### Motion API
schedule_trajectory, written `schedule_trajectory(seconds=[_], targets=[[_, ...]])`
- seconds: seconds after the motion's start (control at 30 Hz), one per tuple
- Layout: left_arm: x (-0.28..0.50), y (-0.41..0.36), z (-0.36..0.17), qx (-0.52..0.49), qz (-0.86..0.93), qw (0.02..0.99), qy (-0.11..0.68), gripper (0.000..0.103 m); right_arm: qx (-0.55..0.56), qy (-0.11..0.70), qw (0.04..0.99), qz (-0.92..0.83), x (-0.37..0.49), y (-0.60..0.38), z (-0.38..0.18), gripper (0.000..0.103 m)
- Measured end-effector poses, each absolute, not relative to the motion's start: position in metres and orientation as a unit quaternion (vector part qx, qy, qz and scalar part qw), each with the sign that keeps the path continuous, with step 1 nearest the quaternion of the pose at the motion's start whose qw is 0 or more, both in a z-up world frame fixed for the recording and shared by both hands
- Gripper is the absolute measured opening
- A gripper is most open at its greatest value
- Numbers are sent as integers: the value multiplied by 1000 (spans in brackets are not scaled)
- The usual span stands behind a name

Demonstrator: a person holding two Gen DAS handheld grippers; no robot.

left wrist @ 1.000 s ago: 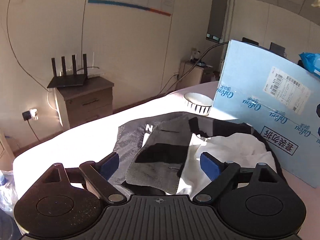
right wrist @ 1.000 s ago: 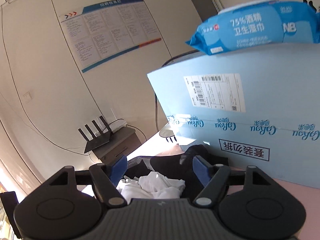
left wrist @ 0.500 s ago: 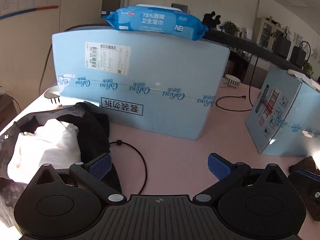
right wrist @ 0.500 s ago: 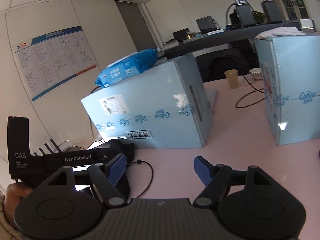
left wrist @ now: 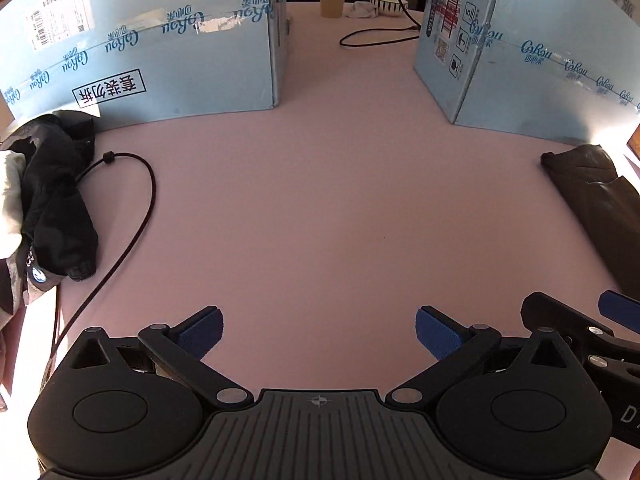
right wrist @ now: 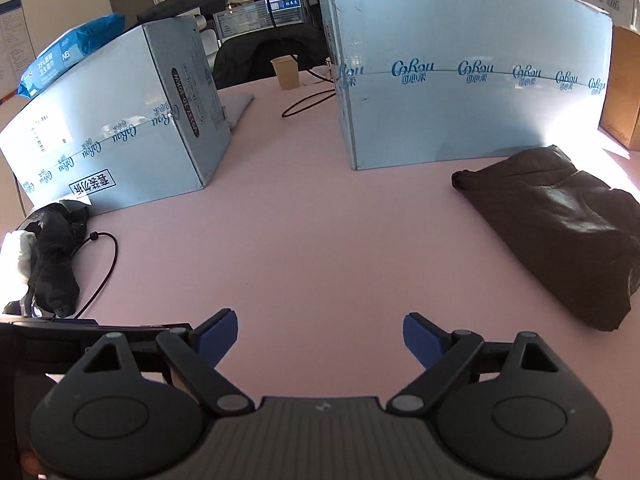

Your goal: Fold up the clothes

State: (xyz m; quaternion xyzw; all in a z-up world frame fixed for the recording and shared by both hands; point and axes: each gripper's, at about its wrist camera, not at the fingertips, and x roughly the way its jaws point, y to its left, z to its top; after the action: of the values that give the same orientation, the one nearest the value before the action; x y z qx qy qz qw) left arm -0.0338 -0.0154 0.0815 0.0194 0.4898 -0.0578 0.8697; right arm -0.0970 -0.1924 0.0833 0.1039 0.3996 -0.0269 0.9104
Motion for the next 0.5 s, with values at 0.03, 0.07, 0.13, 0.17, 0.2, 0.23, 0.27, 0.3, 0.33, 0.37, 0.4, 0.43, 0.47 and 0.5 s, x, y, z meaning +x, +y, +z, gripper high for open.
schedule_trajectory(seconds=[0.03, 0.07, 0.13, 0.17, 0.2, 0.23, 0.27, 0.3, 0.33, 0.37, 0.4, 0.43, 0.47, 0.5], targets=[[-33, -16, 81, 19, -56, 870, 490, 103, 107, 401, 909, -27, -96, -193, 82, 92], [-33, -16, 80, 20, -53, 870, 489, 103, 110, 403, 908, -27, -96, -193, 80, 92], [-32, -16, 79, 21, -49, 872, 487, 103, 111, 404, 907, -26, -96, -193, 79, 92], [-32, -15, 79, 19, -46, 873, 484, 103, 112, 405, 907, -25, -96, -193, 78, 92], [-32, -14, 79, 16, -43, 875, 482, 103, 112, 405, 907, -24, -96, -192, 78, 92], [-31, -14, 79, 14, -42, 875, 481, 103, 112, 407, 906, -23, -96, -192, 78, 92], [-31, -13, 79, 11, -40, 875, 482, 103, 113, 408, 906, -22, -96, -191, 77, 92], [-30, -12, 79, 9, -38, 875, 483, 103, 114, 409, 905, -21, -96, -191, 77, 92], [-29, -12, 78, 10, -38, 874, 484, 103, 115, 411, 904, -20, -96, -190, 76, 92], [-29, -13, 78, 12, -40, 874, 484, 103, 117, 413, 903, -18, -96, -190, 75, 92], [-29, -13, 78, 14, -43, 875, 482, 103, 118, 414, 903, -17, -96, -190, 75, 92], [-29, -13, 78, 14, -44, 875, 481, 103, 118, 414, 903, -15, -96, -189, 75, 92], [-28, -13, 78, 13, -41, 874, 483, 103, 117, 414, 902, -15, -96, -188, 74, 92], [-26, -12, 77, 9, -42, 871, 490, 103, 116, 416, 902, -14, -96, -187, 73, 92]])
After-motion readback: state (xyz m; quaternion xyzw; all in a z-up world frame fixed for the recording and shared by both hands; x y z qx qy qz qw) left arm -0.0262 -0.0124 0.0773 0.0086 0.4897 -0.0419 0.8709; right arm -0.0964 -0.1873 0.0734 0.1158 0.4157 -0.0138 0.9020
